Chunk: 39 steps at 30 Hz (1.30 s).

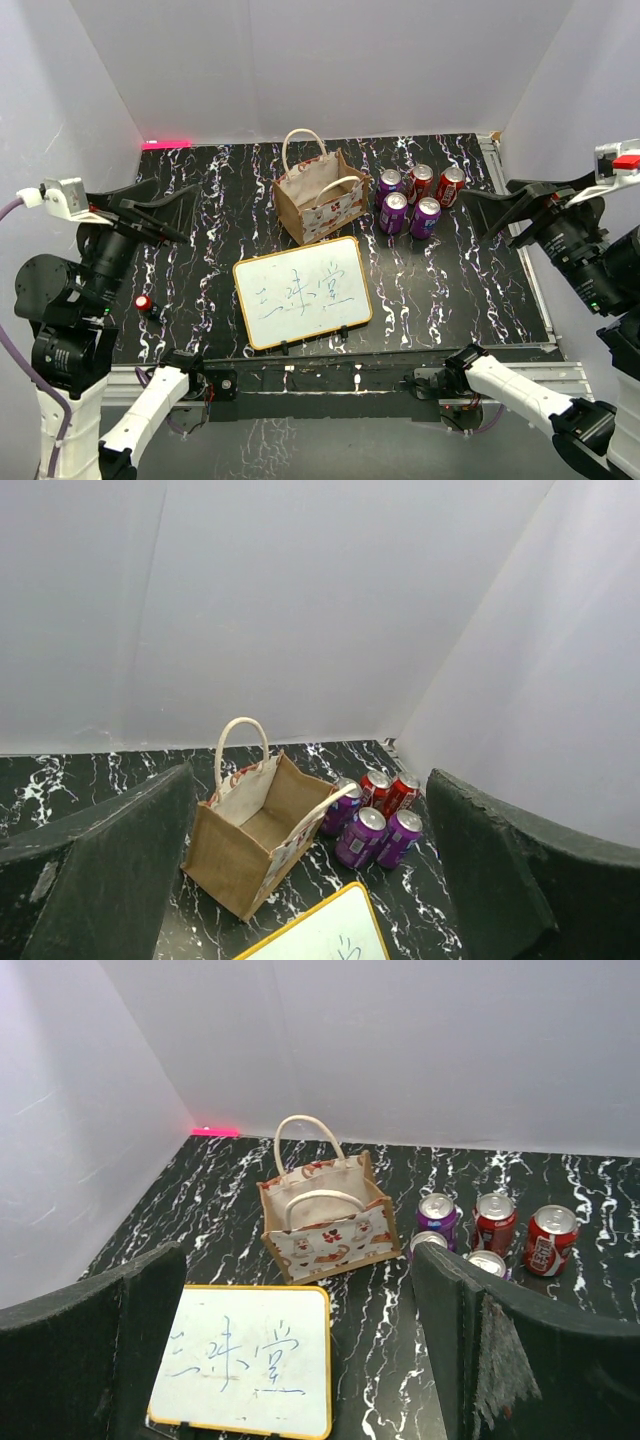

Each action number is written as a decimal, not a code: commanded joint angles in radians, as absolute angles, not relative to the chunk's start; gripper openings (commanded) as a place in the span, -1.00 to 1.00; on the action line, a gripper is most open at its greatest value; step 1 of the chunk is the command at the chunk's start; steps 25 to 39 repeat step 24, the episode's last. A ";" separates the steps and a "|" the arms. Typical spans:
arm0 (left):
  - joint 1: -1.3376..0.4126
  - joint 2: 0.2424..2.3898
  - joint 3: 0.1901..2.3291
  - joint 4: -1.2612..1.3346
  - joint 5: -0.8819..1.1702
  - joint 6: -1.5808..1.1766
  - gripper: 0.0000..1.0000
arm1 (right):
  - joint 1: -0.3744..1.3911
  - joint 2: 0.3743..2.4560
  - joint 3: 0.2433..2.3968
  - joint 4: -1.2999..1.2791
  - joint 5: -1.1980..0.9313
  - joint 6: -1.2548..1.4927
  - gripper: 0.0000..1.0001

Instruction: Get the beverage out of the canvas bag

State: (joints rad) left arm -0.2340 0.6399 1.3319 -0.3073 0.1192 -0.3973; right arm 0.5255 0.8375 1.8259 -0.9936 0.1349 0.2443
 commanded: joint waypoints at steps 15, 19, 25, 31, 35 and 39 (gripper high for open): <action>-0.233 0.655 1.388 -0.379 0.078 -0.396 0.94 | 0.524 0.887 1.906 -0.984 0.246 0.192 0.97; -0.233 0.654 1.374 -0.361 0.078 -0.402 0.94 | 0.524 0.887 1.897 -0.971 0.262 0.203 0.97; -0.233 0.663 1.370 -0.341 0.084 -0.405 0.94 | 0.523 0.890 1.896 -0.979 0.291 0.190 0.97; -0.233 0.663 1.370 -0.341 0.084 -0.405 0.94 | 0.523 0.890 1.896 -0.979 0.291 0.190 0.97; -0.233 0.663 1.370 -0.341 0.084 -0.405 0.94 | 0.523 0.890 1.896 -0.979 0.291 0.190 0.97; -0.233 0.663 1.370 -0.341 0.084 -0.405 0.94 | 0.523 0.890 1.896 -0.979 0.291 0.190 0.97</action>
